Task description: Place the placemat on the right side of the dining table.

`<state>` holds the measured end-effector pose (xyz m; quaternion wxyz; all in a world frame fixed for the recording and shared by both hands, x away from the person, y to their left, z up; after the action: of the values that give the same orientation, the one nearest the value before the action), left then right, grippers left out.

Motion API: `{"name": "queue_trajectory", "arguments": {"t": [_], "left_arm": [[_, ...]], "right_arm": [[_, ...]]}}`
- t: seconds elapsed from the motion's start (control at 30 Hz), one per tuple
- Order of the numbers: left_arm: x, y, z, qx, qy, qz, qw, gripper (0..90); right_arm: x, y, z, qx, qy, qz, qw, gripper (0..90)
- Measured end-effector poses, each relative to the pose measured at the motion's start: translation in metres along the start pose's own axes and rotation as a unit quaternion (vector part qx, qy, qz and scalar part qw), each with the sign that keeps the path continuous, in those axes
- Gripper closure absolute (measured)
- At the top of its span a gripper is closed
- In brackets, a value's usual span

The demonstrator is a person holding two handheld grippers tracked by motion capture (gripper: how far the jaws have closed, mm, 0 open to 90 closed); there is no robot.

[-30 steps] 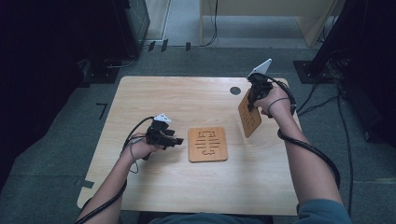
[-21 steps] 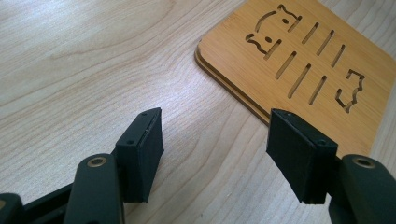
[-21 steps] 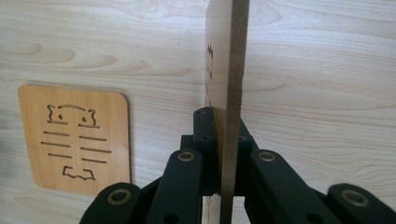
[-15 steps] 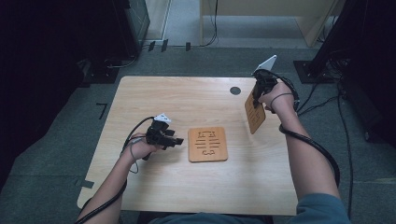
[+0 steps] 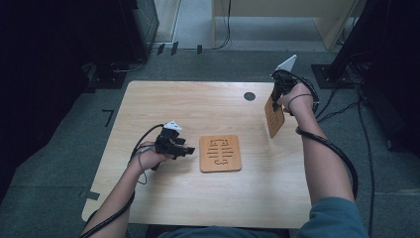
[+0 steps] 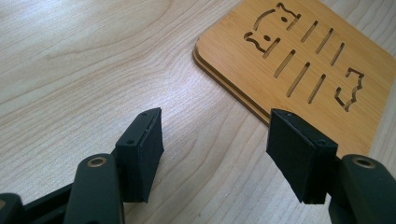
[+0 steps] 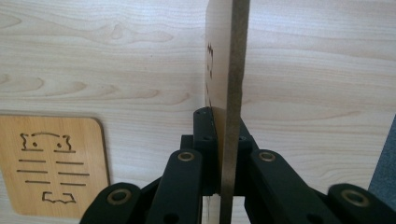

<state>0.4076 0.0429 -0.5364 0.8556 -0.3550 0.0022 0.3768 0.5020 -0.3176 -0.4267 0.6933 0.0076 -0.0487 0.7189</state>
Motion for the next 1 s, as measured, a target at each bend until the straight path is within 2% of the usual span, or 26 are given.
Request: {"name": "queue_trajectory", "arguments": {"t": [0.07,0.2,0.4,0.63,1.0], "left_arm": [[0.000,0.000,0.000,0.000,-0.001,0.000,1.0000,35.2],[0.001,0.000,0.000,0.001,-0.001,0.000,1.0000,35.2],[-0.001,0.001,-0.002,0.006,-0.001,-0.002,1.0000,35.2],[-0.001,0.001,-0.003,0.005,-0.001,-0.002,1.0000,35.2],[0.001,0.002,-0.004,0.009,-0.004,-0.001,1.0000,35.2]], "right_arm": [[-0.001,-0.001,-0.001,0.002,-0.001,-0.004,1.0000,87.3],[-0.012,-0.006,-0.001,0.003,0.013,-0.016,0.9998,87.2],[-0.019,-0.007,-0.009,-0.002,0.004,-0.030,0.9995,87.3],[-0.033,-0.012,-0.014,-0.003,0.019,-0.043,0.9989,87.3],[-0.036,-0.024,-0.013,-0.013,0.017,-0.054,0.9983,87.2]]}}
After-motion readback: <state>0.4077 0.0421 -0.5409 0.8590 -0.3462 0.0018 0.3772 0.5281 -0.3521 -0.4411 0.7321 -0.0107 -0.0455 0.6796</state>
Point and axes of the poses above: each handheld gripper's, and its own axes: z roughly backward along the jaws, y roughly out of its underside, x roughly to its left, the point moved 6 cm from there along -z, roughly forward along the jaws, and after that the axes turned 4 degrees about z, right-handed, at the moved point
